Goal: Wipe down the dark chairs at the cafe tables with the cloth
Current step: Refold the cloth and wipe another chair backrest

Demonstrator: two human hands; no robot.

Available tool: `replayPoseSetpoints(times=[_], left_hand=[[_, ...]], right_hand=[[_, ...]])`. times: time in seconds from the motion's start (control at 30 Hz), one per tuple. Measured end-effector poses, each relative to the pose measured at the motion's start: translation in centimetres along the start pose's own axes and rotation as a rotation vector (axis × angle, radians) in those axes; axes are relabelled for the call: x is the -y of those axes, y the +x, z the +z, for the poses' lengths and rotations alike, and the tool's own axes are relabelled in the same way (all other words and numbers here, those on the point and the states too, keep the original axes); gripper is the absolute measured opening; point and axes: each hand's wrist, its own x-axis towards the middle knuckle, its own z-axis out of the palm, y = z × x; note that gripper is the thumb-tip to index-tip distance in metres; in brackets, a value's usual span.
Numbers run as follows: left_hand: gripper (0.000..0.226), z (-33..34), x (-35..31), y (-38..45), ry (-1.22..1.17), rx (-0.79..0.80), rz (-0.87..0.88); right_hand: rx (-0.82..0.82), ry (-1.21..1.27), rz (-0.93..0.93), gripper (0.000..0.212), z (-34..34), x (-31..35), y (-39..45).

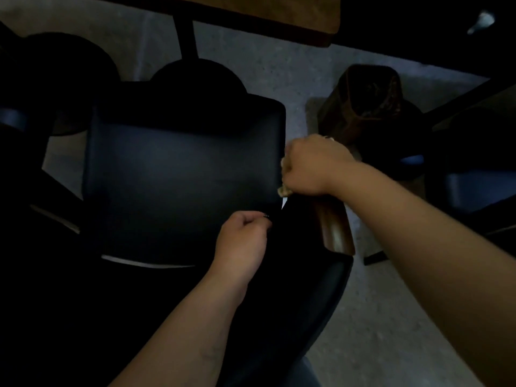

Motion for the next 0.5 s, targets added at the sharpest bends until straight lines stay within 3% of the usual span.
replayPoseSetpoints(times=[0.1, 0.2, 0.33, 0.5], left_hand=[[0.012, 0.0, 0.0, -0.1, 0.002, 0.008, 0.005], [0.011, 0.1, 0.0, -0.3, 0.057, 0.012, 0.046], [0.010, 0.8, -0.1, -0.9, 0.268, 0.093, 0.156], [0.044, 2.1, -0.6, -0.5, 0.649, 0.255, 0.250]], right_hand=[[-0.181, -0.007, -0.125, 0.042, 2.3, 0.2, -5.6], [-0.282, 0.357, -0.103, 0.042, 3.8, 0.2, -8.5], [-0.250, 0.623, 0.143, 0.042, 2.5, -0.7, -3.9], [-0.251, 0.645, 0.177, 0.030, 2.3, -1.6, -1.1]])
